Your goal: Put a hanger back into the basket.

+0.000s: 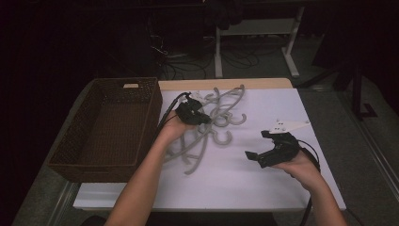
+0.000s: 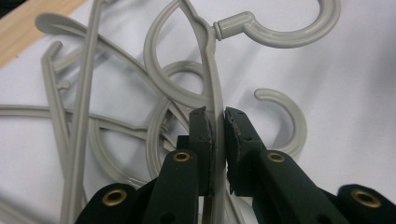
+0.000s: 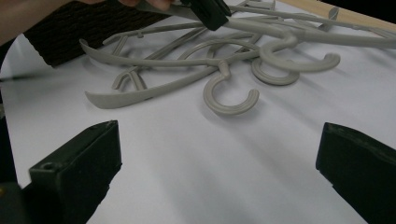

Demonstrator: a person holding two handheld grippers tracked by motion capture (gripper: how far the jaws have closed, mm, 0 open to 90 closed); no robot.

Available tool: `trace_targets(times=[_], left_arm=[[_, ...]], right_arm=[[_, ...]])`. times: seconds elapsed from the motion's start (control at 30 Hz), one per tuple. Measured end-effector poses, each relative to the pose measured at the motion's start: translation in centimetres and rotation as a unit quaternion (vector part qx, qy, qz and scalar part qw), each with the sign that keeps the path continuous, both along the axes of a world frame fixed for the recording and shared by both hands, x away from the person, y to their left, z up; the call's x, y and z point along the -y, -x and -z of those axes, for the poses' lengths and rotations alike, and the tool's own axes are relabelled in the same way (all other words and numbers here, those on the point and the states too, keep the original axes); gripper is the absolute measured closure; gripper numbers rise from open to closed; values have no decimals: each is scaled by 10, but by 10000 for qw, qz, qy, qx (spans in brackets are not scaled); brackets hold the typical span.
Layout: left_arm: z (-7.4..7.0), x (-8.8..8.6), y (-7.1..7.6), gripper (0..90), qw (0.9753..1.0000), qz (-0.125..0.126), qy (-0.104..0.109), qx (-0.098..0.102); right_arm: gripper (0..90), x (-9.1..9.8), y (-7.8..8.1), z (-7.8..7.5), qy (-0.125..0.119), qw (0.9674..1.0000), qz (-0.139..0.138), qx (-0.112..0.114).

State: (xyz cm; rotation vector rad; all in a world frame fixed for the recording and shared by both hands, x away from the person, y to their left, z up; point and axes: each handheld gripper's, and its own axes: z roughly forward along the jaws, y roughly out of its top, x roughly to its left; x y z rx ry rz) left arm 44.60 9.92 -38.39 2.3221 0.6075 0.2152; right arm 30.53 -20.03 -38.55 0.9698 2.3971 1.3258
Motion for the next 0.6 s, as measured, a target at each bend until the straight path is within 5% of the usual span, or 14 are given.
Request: trace_targets(times=[0.27,0.6], left_arm=[[-25,-5,8,829,9998,-26,145,161],[-79,-15,21,829,9985,-75,391,368]], right_arm=[[0,1,0,-1,-17,10000,22,9],[0,3,1,-2,-36,10000,40,28]])
